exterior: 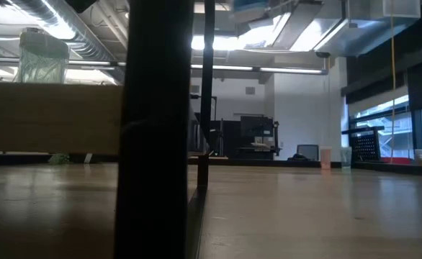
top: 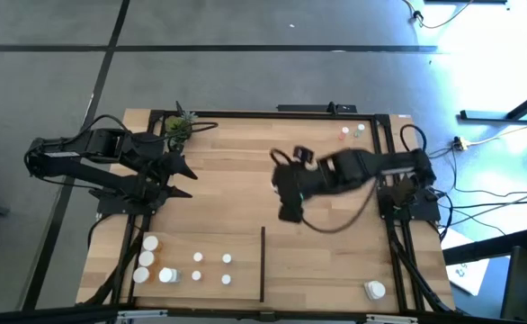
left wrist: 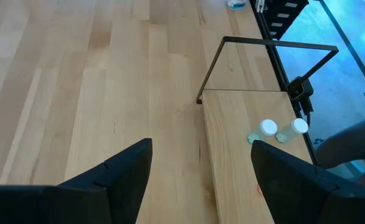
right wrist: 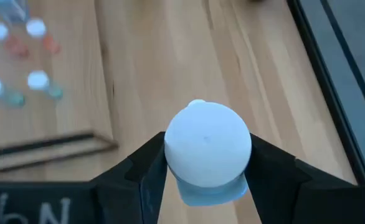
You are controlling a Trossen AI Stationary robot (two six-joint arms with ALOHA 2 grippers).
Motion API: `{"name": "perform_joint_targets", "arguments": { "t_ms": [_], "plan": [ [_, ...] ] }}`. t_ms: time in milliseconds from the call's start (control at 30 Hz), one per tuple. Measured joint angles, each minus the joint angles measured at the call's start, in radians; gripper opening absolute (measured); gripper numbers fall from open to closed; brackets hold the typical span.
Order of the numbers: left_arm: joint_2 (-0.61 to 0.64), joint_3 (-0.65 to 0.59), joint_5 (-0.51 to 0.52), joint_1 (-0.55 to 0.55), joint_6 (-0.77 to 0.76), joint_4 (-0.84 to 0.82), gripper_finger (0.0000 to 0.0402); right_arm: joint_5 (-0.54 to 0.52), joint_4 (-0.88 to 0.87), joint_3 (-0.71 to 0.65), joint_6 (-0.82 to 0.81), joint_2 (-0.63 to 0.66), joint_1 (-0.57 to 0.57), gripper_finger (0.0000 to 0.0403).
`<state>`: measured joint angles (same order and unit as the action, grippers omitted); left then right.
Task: Pick and place medicine bottles onto shelf by color
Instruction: Put the left big white pill bottle on the shelf aligned with the other big white pill bottle
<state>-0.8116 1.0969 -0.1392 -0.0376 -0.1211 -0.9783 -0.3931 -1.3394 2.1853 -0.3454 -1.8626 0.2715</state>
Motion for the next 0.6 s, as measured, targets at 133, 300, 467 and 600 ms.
{"name": "perform_joint_targets", "arguments": {
  "t_ms": [133, 300, 467, 600],
  "plan": [
    [0.0, 0.0, 0.0, 0.0, 0.0, 0.0, 0.0267, 0.117, 0.138, 0.001, 0.135, -0.028, -0.114, 0.0185],
    [0.0, 0.0, 0.0, 0.0, 0.0, 0.0, 0.0267, 0.259, 0.28, 0.001, 0.278, -0.108, -0.218, 0.0187],
    [0.0, 0.0, 0.0, 0.0, 0.0, 0.0, 0.0267, 0.345, 0.409, 0.0, 0.38, -0.219, -0.275, 0.0186],
    [0.0, 0.0, 0.0, 0.0, 0.0, 0.0, 0.0267, 0.42, 0.518, 0.0, 0.407, -0.294, -0.303, 0.0187]
  ]
}}
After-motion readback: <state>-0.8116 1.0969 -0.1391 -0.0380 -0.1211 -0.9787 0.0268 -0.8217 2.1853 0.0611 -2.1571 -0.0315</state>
